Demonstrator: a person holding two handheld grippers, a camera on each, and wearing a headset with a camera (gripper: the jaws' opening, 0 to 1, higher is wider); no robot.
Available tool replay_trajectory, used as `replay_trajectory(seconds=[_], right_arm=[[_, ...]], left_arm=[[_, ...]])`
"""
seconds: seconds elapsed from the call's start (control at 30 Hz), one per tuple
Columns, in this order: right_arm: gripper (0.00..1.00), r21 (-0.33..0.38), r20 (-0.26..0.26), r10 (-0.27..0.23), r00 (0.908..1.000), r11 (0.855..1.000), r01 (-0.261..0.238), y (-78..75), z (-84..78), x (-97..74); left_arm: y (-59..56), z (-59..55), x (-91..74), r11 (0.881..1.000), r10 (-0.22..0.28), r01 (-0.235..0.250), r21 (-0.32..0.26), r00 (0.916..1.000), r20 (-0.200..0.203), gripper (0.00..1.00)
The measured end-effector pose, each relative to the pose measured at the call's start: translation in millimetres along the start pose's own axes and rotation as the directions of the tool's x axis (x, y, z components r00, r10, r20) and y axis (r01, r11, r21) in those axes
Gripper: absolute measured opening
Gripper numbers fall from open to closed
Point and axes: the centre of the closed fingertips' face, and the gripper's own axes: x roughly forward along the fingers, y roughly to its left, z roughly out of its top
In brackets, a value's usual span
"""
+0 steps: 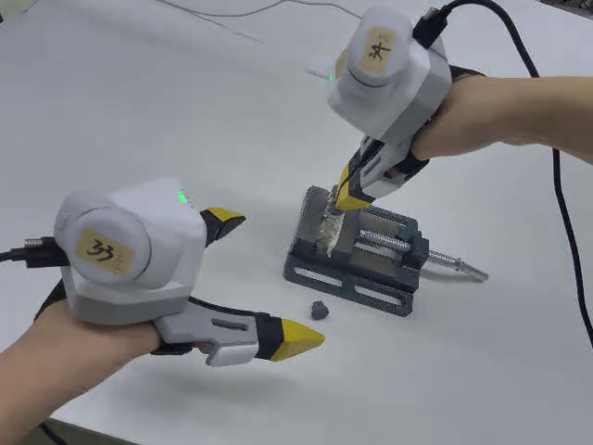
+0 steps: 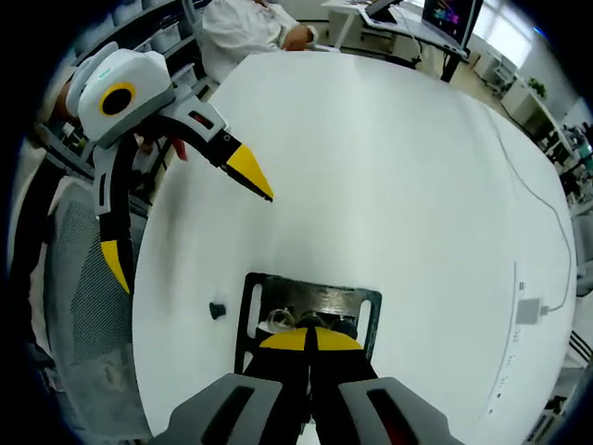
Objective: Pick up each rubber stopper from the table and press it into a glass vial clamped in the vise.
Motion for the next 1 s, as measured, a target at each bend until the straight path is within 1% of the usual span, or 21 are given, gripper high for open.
replay_trajectory(seconds=[0.03, 0.13, 0.17, 0.2, 0.27, 0.3, 0.37, 0.43, 0.53, 0.57, 0.63, 0.67, 0.7, 0.73, 0.77, 0.87, 0.93, 1.0], right_arm=[[0.0, -0.007, -0.001, 0.001, 1.0, 1.0, -0.001, -1.8, 0.2, 0.4], [0.0, 0.011, 0.007, 0.01, 0.9999, 1.0, -0.01, -1.8, -0.2, 1.0], [0.0, 0.027, 0.01, 0.018, 0.9998, 0.999, -0.018, -0.7, 0.0, 1.1], [0.0, 0.024, 0.008, 0.02, 0.9998, 1.0, -0.02, -0.5, 0.0, 1.2], [0.0, 0.013, -0.001, 0.02, 0.9998, 1.0, -0.02, -1.5, 0.4, 1.8], [0.0, -0.008, -0.011, 0.016, 0.9998, 1.0, -0.017, -0.7, 0.7, 1.8], [0.0, -0.019, -0.028, 0.019, 0.9994, 1.0, -0.02, -0.5, 0.4, 1.8], [0.0, -0.016, -0.037, 0.022, 0.9991, 1.0, -0.022, -2.1, 0.5, 2.0], [0.0, -0.027, -0.05, 0.027, 0.9984, 0.999, -0.029, 0.0, -0.4, 1.8], [0.0, -0.027, -0.054, 0.03, 0.9981, 0.999, -0.031, -1.5, -0.2, 2.2], [0.0, -0.027, -0.072, 0.029, 0.997, 0.999, -0.031, -0.7, 0.3, 2.2], [0.0, -0.051, -0.088, 0.02, 0.9959, 0.998, -0.025, -0.1, -0.5, 1.7], [0.0, -0.076, -0.096, 0.021, 0.9952, 0.997, -0.029, -2.7, -0.2, 3.1], [0.0, -0.037, -0.098, 0.02, 0.995, 0.999, -0.024, -3.8, -0.3, 3.6], [0.0, -0.06, -0.104, 0.018, 0.9944, 0.998, -0.024, -2.7, 0.1, 3.3], [0.0, -0.051, -0.119, 0.018, 0.9928, 0.998, -0.025, -5.4, -0.6, 3.2], [0.0, -0.087, -0.135, 0.007, 0.9908, 0.996, -0.019, -2.0, -0.4, 2.2], [0.0, -0.046, -0.126, 0.027, 0.9917, 0.998, -0.033, -0.3, 0.0, 1.0]], left_arm=[[0.3, -0.4, 0.1, 1.0, 0.0, 0.0, 0.0, 1.0, -0.001, 0.92], [1.6, -0.9, 0.8, 1.0, 0.003, -0.003, -0.005, 1.0, -0.001, 0.92], [2.1, -0.6, 0.7, 1.0, 0.004, -0.004, -0.006, 1.0, 0.002, 0.92], [2.2, -0.6, 0.8, 1.0, 0.003, -0.003, -0.01, 1.0, 0.003, 0.92], [3.5, -1.6, 1.1, 1.0, 0.007, -0.007, -0.01, 1.0, 0.001, 0.92], [4.1, -1.8, 1.0, 1.0, 0.008, -0.008, -0.012, 1.0, 0.001, 0.92], [4.8, -1.9, 1.7, 1.0, 0.009, -0.009, -0.021, 1.0, 0.004, 0.91], [5.2, -2.4, 2.3, 1.0, 0.008, -0.008, -0.017, 1.0, 0.0, 0.91], [5.8, -0.9, 3.2, 1.0, 0.008, -0.008, -0.022, 1.0, 0.005, 0.91], [6.2, -0.5, 3.6, 1.0, 0.009, -0.009, -0.021, 0.9999, 0.005, 0.91], [6.9, 0.5, 4.1, 1.0, 0.01, -0.01, -0.025, 0.9999, 0.009, 0.91], [7.0, 0.6, 4.4, 1.0, 0.01, -0.009, -0.026, 0.9999, 0.008, 0.91], [7.3, 1.0, 4.6, 1.0, 0.011, -0.011, -0.025, 0.9999, 0.01, 0.91], [7.1, 1.4, 5.3, 1.0, 0.009, -0.009, -0.028, 0.9999, 0.009, 0.91], [6.7, 1.9, 5.7, 1.0, 0.008, -0.008, -0.025, 0.9999, 0.008, 0.91], [4.6, 5.8, 6.6, 1.0, 0.003, -0.003, -0.018, 0.9999, 0.011, 0.91], [3.4, 9.1, 6.4, 1.0, 0.003, -0.003, -0.009, 1.0, 0.009, 0.91], [2.8, 12.5, 4.9, 1.0, 0.002, -0.002, -0.007, 0.9999, 0.014, 0.91]])
